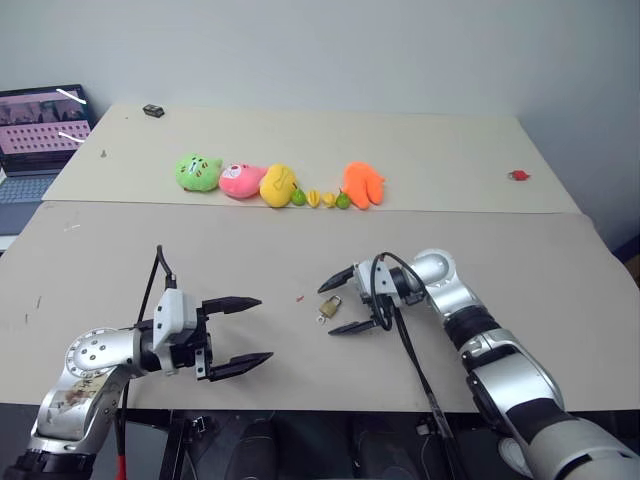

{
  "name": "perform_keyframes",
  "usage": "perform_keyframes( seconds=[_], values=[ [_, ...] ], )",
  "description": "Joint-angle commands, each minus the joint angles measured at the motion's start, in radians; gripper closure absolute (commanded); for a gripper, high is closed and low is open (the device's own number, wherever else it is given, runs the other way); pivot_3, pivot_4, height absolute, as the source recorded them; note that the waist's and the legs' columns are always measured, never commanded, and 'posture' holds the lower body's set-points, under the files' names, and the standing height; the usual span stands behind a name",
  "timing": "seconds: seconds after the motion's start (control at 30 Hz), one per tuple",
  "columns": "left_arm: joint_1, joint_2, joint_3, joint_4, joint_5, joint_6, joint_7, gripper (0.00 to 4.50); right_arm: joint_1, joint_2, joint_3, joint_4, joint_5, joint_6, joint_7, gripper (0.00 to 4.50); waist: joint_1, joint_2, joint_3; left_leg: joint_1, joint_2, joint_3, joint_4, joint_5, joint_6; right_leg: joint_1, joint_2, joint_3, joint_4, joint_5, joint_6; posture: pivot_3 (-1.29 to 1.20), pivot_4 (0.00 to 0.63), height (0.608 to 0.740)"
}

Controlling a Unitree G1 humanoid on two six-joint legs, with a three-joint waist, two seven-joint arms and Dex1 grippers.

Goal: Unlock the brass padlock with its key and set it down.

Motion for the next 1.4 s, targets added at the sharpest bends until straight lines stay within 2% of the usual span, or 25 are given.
perform_keyframes(
  seconds=[0.03,0.4,0.83,1.4],
  values=[
    [0.013,0.001,0.026,-0.053,-0.027,0.007,0.020,0.00,-0.049,0.006,-0.011,0.055,-0.014,-0.053,0.004,0.04,0.000,0.000,0.000,0.000,0.000,0.000,0.000,0.000,0.000,0.000,0.000,0.000,0.000,0.000,0.000,0.00,0.150,0.722],
    [0.063,-0.005,0.052,-0.089,-0.042,0.003,0.056,0.00,-0.093,-0.031,-0.029,0.147,-0.034,-0.123,0.036,0.04,0.000,0.000,0.000,0.001,0.000,0.000,0.000,0.000,0.000,0.000,0.000,0.000,0.000,0.000,0.000,0.00,0.150,0.722],
    [0.041,-0.012,0.040,-0.089,-0.042,0.006,0.071,0.00,-0.149,0.006,-0.029,0.225,-0.080,-0.157,-0.020,0.04,-0.002,0.000,0.000,0.001,0.000,0.000,-0.001,0.000,0.000,0.000,0.000,0.000,0.000,0.000,-0.001,0.00,0.150,0.722],
    [0.076,-0.012,0.059,-0.133,-0.063,0.030,0.110,0.00,-0.160,0.014,-0.038,0.259,-0.096,-0.158,-0.013,0.04,-0.002,0.000,0.000,0.002,0.000,0.000,-0.001,0.000,0.000,0.001,0.000,0.000,0.001,0.000,-0.001,0.00,0.150,0.722]
  ],
)
